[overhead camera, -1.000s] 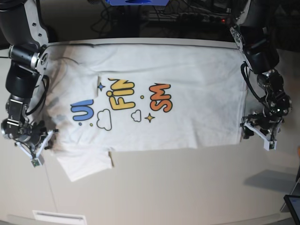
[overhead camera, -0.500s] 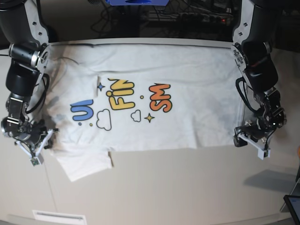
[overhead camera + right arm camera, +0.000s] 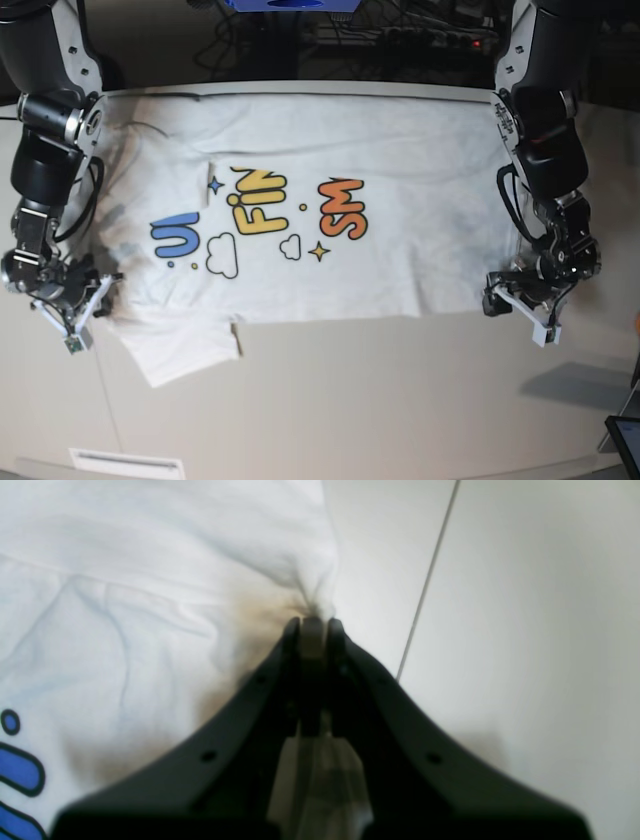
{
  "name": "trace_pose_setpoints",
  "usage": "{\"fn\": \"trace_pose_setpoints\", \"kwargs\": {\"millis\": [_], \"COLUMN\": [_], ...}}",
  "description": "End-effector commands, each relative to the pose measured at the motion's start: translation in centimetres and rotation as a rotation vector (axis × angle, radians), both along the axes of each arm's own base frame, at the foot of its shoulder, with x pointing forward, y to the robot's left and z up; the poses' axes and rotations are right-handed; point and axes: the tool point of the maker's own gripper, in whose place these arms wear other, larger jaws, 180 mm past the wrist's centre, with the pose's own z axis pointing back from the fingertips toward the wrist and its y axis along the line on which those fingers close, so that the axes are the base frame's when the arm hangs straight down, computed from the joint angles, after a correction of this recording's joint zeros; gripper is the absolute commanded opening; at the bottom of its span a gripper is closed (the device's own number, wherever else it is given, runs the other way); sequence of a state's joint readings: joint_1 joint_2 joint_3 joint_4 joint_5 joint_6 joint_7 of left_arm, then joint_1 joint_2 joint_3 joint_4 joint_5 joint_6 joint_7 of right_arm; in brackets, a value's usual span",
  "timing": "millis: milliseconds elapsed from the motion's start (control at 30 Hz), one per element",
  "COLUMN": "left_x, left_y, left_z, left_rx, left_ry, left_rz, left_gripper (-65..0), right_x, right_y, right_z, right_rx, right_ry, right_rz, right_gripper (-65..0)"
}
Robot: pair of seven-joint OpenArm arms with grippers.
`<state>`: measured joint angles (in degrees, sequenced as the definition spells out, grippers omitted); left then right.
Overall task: Fold the T-shirt properly
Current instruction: 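Grasp the side edges of the shirt with both grippers, then fold the side edges inward toward the shirt's centre with both grippers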
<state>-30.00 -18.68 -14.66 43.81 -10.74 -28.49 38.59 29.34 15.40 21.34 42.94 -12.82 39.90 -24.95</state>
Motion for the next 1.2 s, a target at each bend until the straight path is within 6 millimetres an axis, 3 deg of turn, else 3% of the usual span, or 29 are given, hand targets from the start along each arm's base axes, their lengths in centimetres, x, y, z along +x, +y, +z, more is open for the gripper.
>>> {"fn": "trace_pose_setpoints", "kwargs": {"millis": [0,167,233,467,733,800,1000,1167], "left_x": [0.5,0.3,-0.7,-1.3,-1.2,-1.2,-1.4,-1.6], "left_y": [1.1,0.5,0.3,-2.2,-3.7,-3.7,-3.7,-3.5], "left_z": [1.3,0.6,-0.5,-2.3,-2.8,-2.8,-3.0,-3.1], "left_rx": [0.023,0.010,0.010,-0.029,-0.049,-0.049,-0.050,-0.047], "left_ry": [-0.012,-0.001,0.024,0.048,0.052,0.052,0.059,0.062], "left_rz": [0.013,0.009,0.007,-0.015,-0.033,-0.033,-0.033,-0.030], "left_gripper": [-21.7,-21.7,-21.7,-21.7,-22.3,-27.9,-57.3,-65.0], "right_x": [0.1,0.2,0.2,0.1,0.1,0.1,0.1,0.1], "right_y": [-1.2,-0.9,-0.9,-1.1,-1.1,-1.1,-1.2,-1.1], "right_z": [0.5,0.5,0.5,0.5,0.5,0.5,0.5,0.5], "right_rx": [-0.041,-0.037,-0.037,-0.040,-0.040,-0.040,-0.041,-0.038], "right_ry": [0.017,0.017,0.017,0.019,0.019,0.019,0.018,0.015], "right_rz": [-0.001,0.002,0.002,0.000,0.000,0.000,-0.001,0.000], "right_gripper": [-64.7,-64.7,-64.7,-64.7,-64.7,-64.7,-64.7,-64.7]}}
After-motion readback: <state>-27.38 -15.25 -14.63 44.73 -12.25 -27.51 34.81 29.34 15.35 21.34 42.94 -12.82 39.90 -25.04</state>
